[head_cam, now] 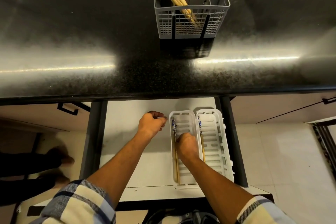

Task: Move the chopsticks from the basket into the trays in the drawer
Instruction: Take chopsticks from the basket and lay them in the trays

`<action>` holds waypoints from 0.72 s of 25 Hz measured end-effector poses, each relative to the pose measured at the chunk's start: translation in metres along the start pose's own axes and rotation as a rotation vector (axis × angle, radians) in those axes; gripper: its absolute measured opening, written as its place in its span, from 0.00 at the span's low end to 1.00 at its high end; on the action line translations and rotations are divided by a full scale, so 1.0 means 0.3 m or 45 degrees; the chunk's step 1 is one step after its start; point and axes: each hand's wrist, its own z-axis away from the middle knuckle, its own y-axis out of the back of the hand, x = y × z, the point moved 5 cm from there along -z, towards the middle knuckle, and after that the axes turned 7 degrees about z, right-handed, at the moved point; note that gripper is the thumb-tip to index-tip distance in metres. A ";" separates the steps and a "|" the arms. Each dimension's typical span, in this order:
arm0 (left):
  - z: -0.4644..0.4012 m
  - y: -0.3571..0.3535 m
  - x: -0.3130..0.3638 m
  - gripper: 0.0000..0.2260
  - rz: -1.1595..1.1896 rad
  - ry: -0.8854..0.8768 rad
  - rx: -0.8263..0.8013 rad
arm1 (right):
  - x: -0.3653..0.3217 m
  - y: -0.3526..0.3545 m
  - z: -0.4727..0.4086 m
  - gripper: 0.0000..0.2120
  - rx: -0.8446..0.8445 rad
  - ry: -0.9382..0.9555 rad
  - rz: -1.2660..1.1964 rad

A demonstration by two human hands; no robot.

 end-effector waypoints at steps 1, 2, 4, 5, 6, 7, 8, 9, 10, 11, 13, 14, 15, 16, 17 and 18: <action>0.000 0.000 -0.001 0.09 0.000 -0.001 -0.003 | 0.000 -0.002 -0.001 0.09 0.004 0.010 0.009; 0.000 0.000 -0.004 0.09 0.004 0.003 -0.007 | 0.000 -0.004 -0.004 0.09 0.007 0.010 0.006; 0.001 0.001 -0.015 0.09 0.016 0.021 -0.013 | -0.002 -0.003 -0.013 0.10 0.016 0.006 -0.004; 0.001 0.004 -0.020 0.09 0.017 0.030 -0.015 | -0.004 0.002 -0.017 0.10 0.022 0.011 0.004; 0.001 0.005 -0.024 0.09 0.014 0.035 -0.016 | -0.008 0.005 -0.020 0.10 0.023 0.014 0.022; 0.000 0.007 -0.028 0.09 0.012 0.038 -0.017 | -0.011 0.009 -0.022 0.10 0.022 0.021 0.045; 0.001 0.010 -0.030 0.09 0.014 0.041 -0.017 | -0.014 0.010 -0.023 0.09 0.020 0.023 0.057; 0.002 0.013 -0.030 0.09 0.017 0.044 -0.013 | -0.016 0.011 -0.024 0.09 0.022 0.027 0.064; 0.002 0.015 -0.028 0.08 0.020 0.047 -0.010 | -0.018 0.010 -0.024 0.09 0.021 0.031 0.063; 0.002 0.017 -0.027 0.09 0.027 0.050 -0.008 | -0.019 0.009 -0.022 0.09 0.022 0.036 0.065; 0.003 0.016 -0.021 0.09 0.052 0.053 -0.010 | -0.018 0.016 -0.013 0.09 0.022 0.056 0.045; 0.005 0.014 -0.014 0.10 0.064 0.049 -0.014 | -0.019 0.029 -0.005 0.09 0.015 0.058 0.026; 0.007 0.012 -0.005 0.10 0.073 0.040 -0.021 | -0.023 0.051 0.002 0.08 0.014 0.064 0.011; 0.007 0.009 0.002 0.10 0.077 0.031 -0.028 | -0.026 0.074 0.005 0.08 0.014 0.068 0.000; 0.006 0.006 0.008 0.10 0.073 0.027 -0.035 | -0.028 0.099 0.007 0.07 0.017 0.072 -0.015; 0.007 0.001 0.013 0.10 0.070 0.023 -0.040 | -0.031 0.126 0.010 0.06 0.024 0.081 -0.042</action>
